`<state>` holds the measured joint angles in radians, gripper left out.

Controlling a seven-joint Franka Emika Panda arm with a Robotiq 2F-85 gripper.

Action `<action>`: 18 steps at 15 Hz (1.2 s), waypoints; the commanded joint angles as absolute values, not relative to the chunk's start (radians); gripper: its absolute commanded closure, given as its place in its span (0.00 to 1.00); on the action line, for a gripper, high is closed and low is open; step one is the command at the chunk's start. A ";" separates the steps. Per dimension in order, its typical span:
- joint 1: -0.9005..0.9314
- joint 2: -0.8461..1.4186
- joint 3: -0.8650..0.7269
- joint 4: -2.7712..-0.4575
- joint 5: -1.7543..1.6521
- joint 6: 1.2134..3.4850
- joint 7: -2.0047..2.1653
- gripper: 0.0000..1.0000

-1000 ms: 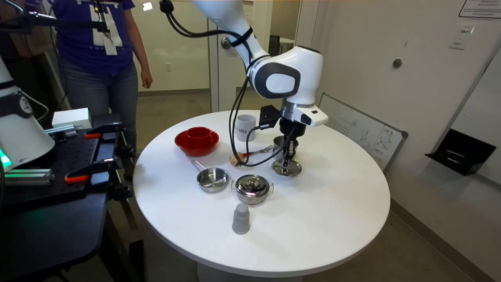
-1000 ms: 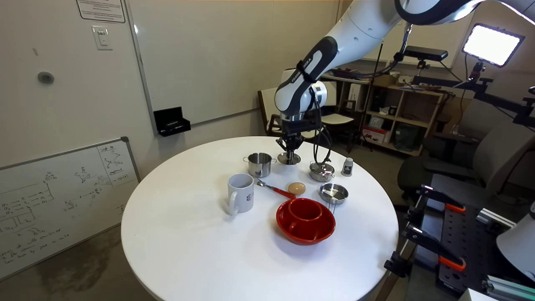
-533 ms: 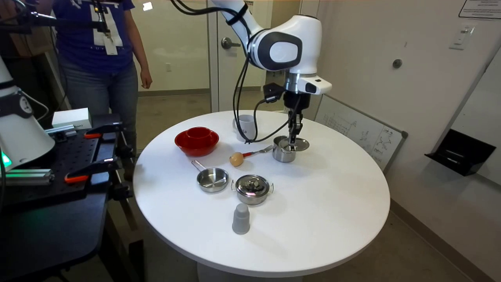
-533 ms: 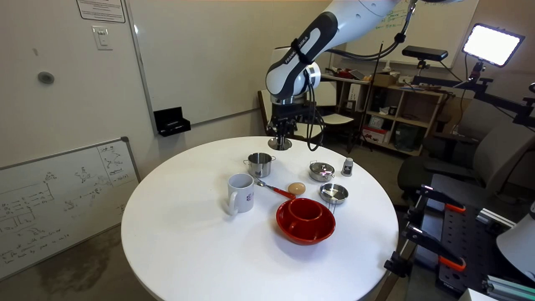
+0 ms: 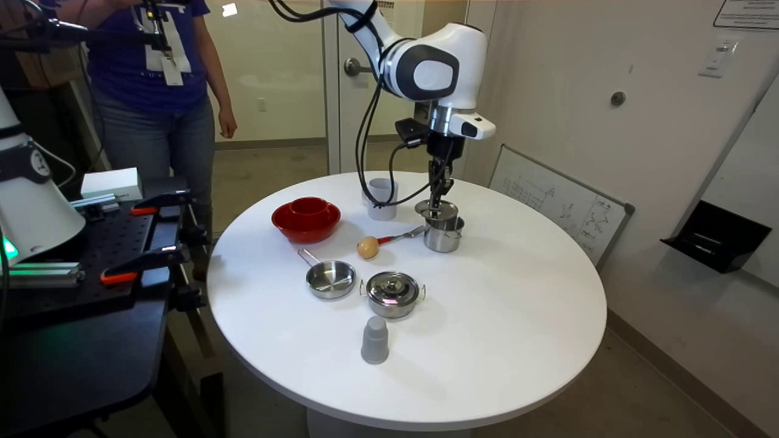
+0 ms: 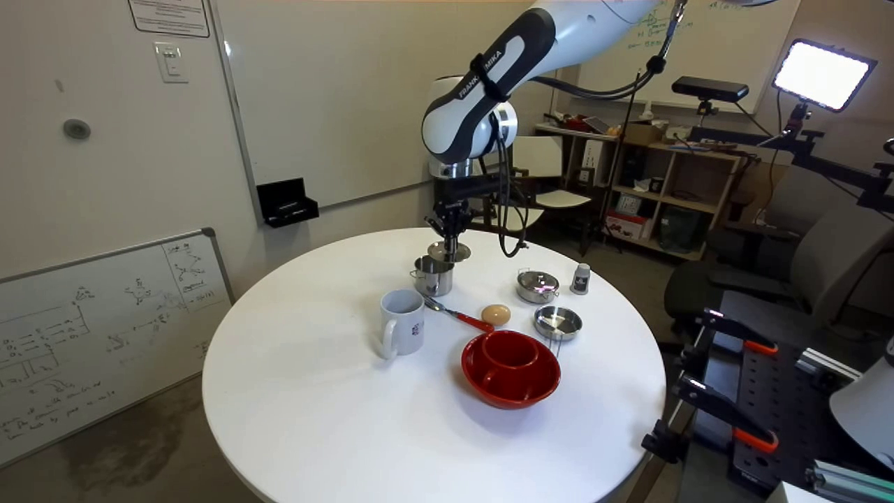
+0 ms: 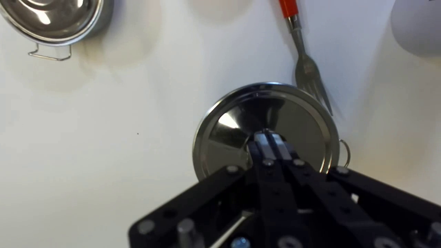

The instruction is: Put the lid on the table on top of the silver pot next to the white mug

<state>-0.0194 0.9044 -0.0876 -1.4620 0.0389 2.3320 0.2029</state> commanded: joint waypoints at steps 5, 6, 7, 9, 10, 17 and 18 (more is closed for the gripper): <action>-0.046 1.020 -0.061 -1.302 0.034 2.251 0.113 1.00; -0.048 1.032 -0.060 -1.284 0.034 2.245 0.105 1.00; -0.052 1.047 -0.059 -1.264 0.034 2.236 0.097 1.00; -0.057 1.071 -0.058 -1.226 0.034 2.220 0.085 1.00; -0.059 1.081 -0.057 -1.209 0.035 2.212 0.080 1.00; -0.066 1.146 -0.055 -1.094 0.032 2.147 0.057 1.00; -0.067 1.154 -0.054 -1.079 0.032 2.138 0.054 1.00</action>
